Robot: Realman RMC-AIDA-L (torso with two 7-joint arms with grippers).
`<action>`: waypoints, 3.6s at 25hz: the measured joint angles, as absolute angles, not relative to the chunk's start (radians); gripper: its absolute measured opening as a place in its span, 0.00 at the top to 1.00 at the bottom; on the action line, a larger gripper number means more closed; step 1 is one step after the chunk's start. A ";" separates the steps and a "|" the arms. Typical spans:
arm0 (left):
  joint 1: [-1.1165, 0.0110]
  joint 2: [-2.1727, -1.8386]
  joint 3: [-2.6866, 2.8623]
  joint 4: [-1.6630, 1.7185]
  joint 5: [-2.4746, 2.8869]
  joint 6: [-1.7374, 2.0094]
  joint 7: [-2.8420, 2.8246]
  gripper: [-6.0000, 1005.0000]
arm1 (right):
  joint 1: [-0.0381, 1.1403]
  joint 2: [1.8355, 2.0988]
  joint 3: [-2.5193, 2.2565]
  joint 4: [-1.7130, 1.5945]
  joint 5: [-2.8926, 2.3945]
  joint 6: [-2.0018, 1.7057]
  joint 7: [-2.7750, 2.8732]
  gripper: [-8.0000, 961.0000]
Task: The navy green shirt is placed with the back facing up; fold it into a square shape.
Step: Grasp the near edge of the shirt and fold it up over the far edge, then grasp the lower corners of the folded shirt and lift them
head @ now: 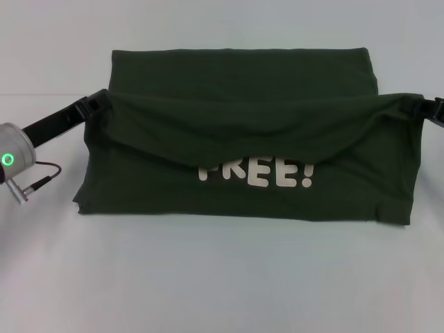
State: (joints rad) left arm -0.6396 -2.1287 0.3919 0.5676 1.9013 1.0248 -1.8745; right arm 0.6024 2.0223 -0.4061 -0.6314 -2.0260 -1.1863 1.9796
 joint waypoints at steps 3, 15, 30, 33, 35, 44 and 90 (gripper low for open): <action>-0.645 -2.135 0.394 0.566 1.900 1.005 -1.868 0.94 | 0.607 2.027 -0.412 -0.621 -2.026 -1.158 1.968 0.92; -0.657 -2.163 0.397 0.557 1.869 0.939 -1.811 0.94 | 0.629 2.045 -0.425 -0.596 -2.026 -1.057 1.926 0.91; -0.666 -2.167 0.396 0.451 1.720 0.846 -1.634 0.82 | 0.635 2.072 -0.427 -0.576 -1.993 -0.956 1.863 0.69; -0.664 -2.167 0.395 0.448 1.720 0.844 -1.633 0.72 | 0.636 2.070 -0.428 -0.569 -1.993 -0.958 1.861 0.54; -0.659 -2.167 0.395 0.448 1.715 0.853 -1.636 0.62 | 0.631 2.069 -0.426 -0.569 -1.991 -0.971 1.864 0.44; -0.565 -2.109 0.455 0.452 1.720 1.149 -1.758 0.41 | 0.550 2.044 -0.421 -0.577 -1.930 -1.197 1.843 0.26; -0.523 -2.035 0.750 0.462 1.838 0.963 -1.884 0.13 | 0.459 2.045 -0.584 -0.557 -1.948 -1.343 1.768 0.02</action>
